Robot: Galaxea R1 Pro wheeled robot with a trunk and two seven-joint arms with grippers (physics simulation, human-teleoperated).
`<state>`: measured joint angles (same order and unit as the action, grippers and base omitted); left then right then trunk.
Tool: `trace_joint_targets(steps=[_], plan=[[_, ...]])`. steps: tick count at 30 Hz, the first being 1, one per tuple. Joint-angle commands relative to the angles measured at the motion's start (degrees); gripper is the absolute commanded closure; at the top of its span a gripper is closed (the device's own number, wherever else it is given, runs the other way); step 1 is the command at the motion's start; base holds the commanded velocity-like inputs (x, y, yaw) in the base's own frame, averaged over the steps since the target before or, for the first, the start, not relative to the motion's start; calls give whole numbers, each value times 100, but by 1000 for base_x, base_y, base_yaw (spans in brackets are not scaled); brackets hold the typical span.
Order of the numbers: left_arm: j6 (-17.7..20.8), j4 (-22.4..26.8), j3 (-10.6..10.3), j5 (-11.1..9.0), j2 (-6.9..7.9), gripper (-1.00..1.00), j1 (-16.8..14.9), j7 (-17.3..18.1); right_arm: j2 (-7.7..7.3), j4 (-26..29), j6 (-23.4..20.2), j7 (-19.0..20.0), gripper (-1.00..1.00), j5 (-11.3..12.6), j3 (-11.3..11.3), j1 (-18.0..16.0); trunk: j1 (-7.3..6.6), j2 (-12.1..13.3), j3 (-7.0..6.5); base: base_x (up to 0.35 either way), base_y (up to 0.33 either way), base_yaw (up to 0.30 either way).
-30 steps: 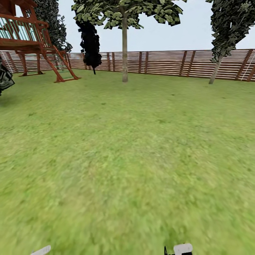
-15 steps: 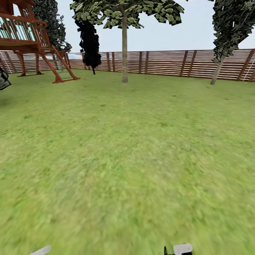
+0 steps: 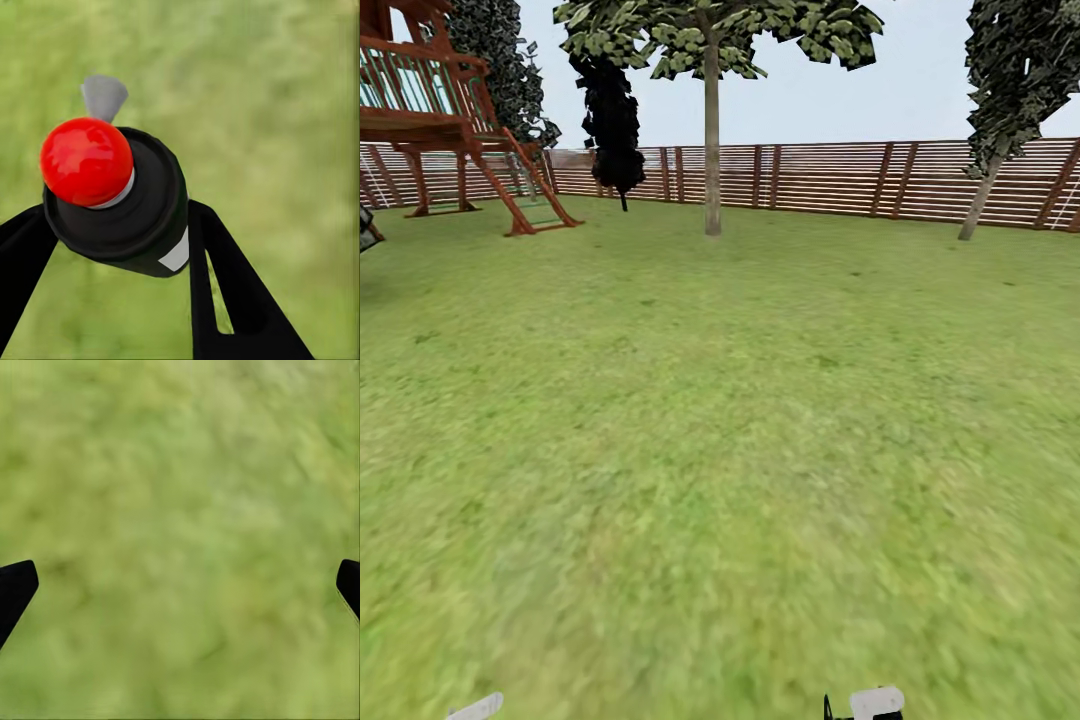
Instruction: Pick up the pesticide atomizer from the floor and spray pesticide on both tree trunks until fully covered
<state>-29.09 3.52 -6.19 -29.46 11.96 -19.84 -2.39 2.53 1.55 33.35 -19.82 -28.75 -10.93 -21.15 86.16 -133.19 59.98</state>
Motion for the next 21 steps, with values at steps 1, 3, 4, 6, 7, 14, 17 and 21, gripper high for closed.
trace_joint_targets(steps=[1,3,4,6,7,14,17,21], plan=[[-14,0,-49,-24,3,100,-2,-25,1,-5,10,-31,-100,-61,-40,-3,3,-2,5,339,0,0],[-12,0,-49,-24,3,100,-2,-25,1,-5,7,-31,-100,-61,-40,-3,3,-2,5,339,0,0],[-15,0,-49,-24,1,100,-2,-25,1,-5,10,-31,-100,-61,-40,-3,3,-2,5,339,0,0],[-16,0,-49,-24,3,100,-2,-25,1,-5,11,-31,-100,-61,-40,-3,3,-2,5,339,0,0],[-17,0,-49,-24,3,100,-2,-25,1,-7,10,-31,-100,-61,-40,-3,3,-2,5,339,0,0],[-18,0,-49,-24,8,100,-2,-25,1,-5,11,-31,-100,-61,-40,-3,3,-2,5,339,0,0],[-18,0,-49,-24,8,100,-2,-24,1,-6,12,-31,-100,-61,-40,-3,3,-2,5,339,0,0],[-18,0,-49,-24,4,100,-2,-25,1,-5,10,-31,-100,-61,-40,-3,3,-2,5,339,0,0]])
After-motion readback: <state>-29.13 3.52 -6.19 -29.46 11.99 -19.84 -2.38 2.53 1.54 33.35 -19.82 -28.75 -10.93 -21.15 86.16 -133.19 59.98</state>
